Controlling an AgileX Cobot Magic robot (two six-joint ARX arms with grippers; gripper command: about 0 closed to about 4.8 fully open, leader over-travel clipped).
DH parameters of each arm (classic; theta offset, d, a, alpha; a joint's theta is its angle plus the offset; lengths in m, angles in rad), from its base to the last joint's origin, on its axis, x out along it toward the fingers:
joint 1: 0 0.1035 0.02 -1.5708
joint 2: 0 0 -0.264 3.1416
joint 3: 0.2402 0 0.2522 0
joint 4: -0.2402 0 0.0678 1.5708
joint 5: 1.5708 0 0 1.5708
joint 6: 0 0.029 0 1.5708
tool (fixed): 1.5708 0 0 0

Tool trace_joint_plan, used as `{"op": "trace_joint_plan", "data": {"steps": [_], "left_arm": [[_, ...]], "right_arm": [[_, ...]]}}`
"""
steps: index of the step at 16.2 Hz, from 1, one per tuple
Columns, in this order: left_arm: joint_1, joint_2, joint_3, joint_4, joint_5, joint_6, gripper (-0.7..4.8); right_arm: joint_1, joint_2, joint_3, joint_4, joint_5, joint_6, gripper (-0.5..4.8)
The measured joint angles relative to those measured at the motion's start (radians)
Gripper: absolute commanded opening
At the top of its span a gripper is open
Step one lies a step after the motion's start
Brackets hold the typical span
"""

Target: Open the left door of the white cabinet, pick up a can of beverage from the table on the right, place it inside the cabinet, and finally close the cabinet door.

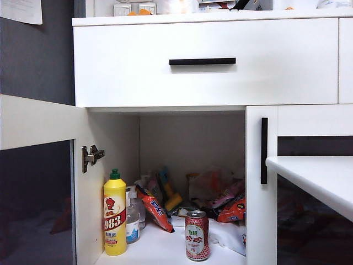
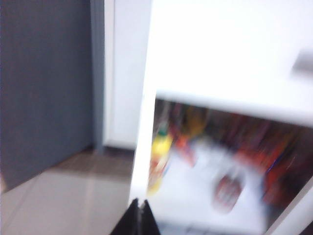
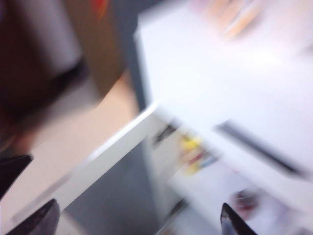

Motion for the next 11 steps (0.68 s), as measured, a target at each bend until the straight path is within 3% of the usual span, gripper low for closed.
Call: {"op": "trace_joint_plan", "data": {"steps": [1, 2, 5, 6, 8, 11], "left_arm": [[0.0, -0.014, 0.009, 0.018, 0.001, 0.0, -0.06], [0.0, -0.056, 0.009, 0.024, 0.002, 0.025, -0.06], [0.0, -0.114, 0.009, -0.032, 0.017, 0.174, -0.06], [0.001, -0.117, 0.009, -0.054, 0.009, 0.215, -0.06], [0.002, -0.116, 0.009, -0.153, -0.082, 0.269, -0.06], [0.016, -0.115, 0.008, -0.259, -0.101, 0.322, -0.06]], "right_arm": [[0.0, -0.089, 0.0, -0.035, 0.056, 0.004, 4.22], [0.0, -0.264, 0.0, -0.127, 0.201, 0.007, 4.21], [0.0, -0.448, 0.004, -0.206, 0.32, 0.029, 3.99], [0.0, -0.491, 0.001, -0.231, 0.344, 0.031, 3.02], [0.0, -0.573, 0.0, -0.288, 0.393, 0.034, 1.57], [0.006, -0.628, -0.024, -0.343, 0.444, 0.02, 1.38]]}}
